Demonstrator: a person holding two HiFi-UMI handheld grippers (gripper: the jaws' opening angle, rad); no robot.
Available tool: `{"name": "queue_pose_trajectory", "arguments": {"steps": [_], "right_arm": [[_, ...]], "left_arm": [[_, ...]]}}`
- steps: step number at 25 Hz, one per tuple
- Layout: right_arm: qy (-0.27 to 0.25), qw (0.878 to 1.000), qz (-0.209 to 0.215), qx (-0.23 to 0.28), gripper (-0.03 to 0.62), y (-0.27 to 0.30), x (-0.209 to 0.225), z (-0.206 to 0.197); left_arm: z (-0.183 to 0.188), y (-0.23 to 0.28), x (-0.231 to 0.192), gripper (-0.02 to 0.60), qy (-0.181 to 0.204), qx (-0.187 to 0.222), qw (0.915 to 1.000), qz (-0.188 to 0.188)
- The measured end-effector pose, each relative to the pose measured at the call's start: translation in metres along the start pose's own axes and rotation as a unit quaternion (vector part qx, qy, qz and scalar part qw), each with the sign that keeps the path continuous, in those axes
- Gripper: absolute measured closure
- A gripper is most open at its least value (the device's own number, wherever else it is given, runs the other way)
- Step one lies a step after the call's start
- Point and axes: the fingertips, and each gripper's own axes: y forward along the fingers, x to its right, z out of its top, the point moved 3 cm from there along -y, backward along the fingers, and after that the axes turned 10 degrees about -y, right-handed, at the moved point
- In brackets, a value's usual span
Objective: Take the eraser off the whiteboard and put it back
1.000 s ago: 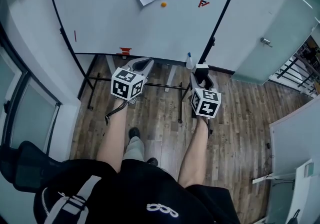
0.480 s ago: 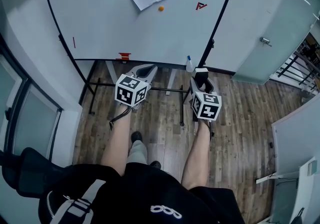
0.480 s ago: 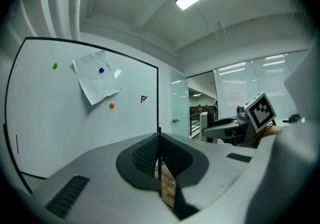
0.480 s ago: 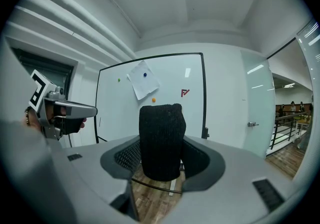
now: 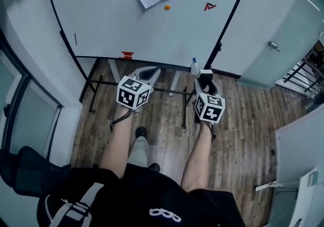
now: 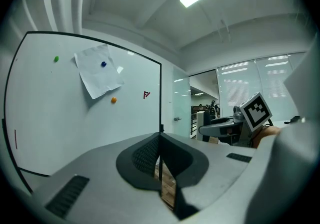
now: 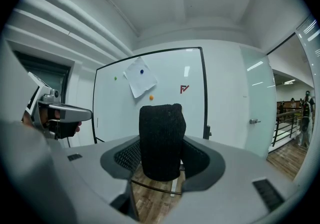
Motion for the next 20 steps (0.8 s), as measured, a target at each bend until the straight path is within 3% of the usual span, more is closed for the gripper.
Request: {"name": "queue_pose_trajectory", "arguments": {"steps": [20], "right_arm": [[0.005,1.0,-0.007,-0.011,0.353,0.173,0.049,0.019]], "left_arm": [[0.041,0.141,-0.098,0.572,-0.011,0.008,0.9999,-0.008]]}}
